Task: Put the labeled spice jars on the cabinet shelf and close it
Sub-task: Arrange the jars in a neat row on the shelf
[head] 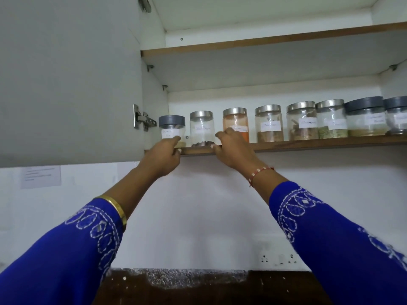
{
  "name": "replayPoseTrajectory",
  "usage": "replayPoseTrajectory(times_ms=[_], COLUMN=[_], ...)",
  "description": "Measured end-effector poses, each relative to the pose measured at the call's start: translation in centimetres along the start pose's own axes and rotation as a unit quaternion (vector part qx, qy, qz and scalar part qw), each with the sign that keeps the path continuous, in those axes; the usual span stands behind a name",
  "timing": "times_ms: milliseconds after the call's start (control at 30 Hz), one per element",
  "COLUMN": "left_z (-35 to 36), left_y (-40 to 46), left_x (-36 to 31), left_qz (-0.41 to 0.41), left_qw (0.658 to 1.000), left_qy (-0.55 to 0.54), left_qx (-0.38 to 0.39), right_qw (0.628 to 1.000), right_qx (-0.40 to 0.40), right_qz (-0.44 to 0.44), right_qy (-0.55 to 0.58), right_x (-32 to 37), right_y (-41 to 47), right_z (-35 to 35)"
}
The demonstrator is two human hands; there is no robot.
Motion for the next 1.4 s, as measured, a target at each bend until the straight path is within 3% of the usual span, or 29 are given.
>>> replayPoseTrajectory(times_ms=[233, 400, 500, 667, 967, 1067, 1200, 1400], left_z=[3.0, 5.1, 5.6, 6.5, 6.8, 7.2, 8.1, 8.2], left_y=[2.4, 4.4, 5.6, 7.4, 8.8, 9.4, 10.5, 11.1], left_x=[3.1, 3.6, 3.8, 4.0, 3.6, 3.5, 4.1, 4.2], left_qz=[0.014, 0.035, 0.001, -0.048, -0.08, -0.093, -0.115, -0.108], left_qw=[0.998, 0.999, 0.999, 0.998, 0.983, 0.979, 0.968, 0.964], left_qy=[-0.055, -0.021, -0.002, 0.044, 0.084, 0.082, 0.081, 0.092], left_qx=[-0.031, -0.034, -0.034, 0.011, 0.142, 0.161, 0.206, 0.226], right_qw=[0.998, 0.989, 0.977, 0.974, 0.975, 0.972, 0.984, 0.994], right_qx=[0.005, -0.01, -0.019, 0.011, 0.042, 0.008, -0.051, 0.02], right_qz=[0.065, 0.135, 0.199, 0.216, 0.208, 0.213, 0.15, 0.108], right_qy=[0.018, 0.051, 0.072, 0.071, 0.072, 0.1, 0.08, 0.016], right_x=[1.4, 2.0, 2.1, 2.0, 1.0, 1.2, 1.6, 1.8], right_y=[2.2, 5.3, 6.5, 8.2, 9.7, 9.5, 9.2, 9.4], right_z=[4.0, 5.6, 6.0, 7.5, 10.2, 9.9, 9.3, 10.4])
Point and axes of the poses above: each hand's wrist, its own y-axis towards the middle knuckle, its own z-axis out of the palm, x = y × z, the point moved 1 cm from there along y, towards the middle knuckle, and after that the axes turned 15 degrees about -x, right-handed, at the moved point
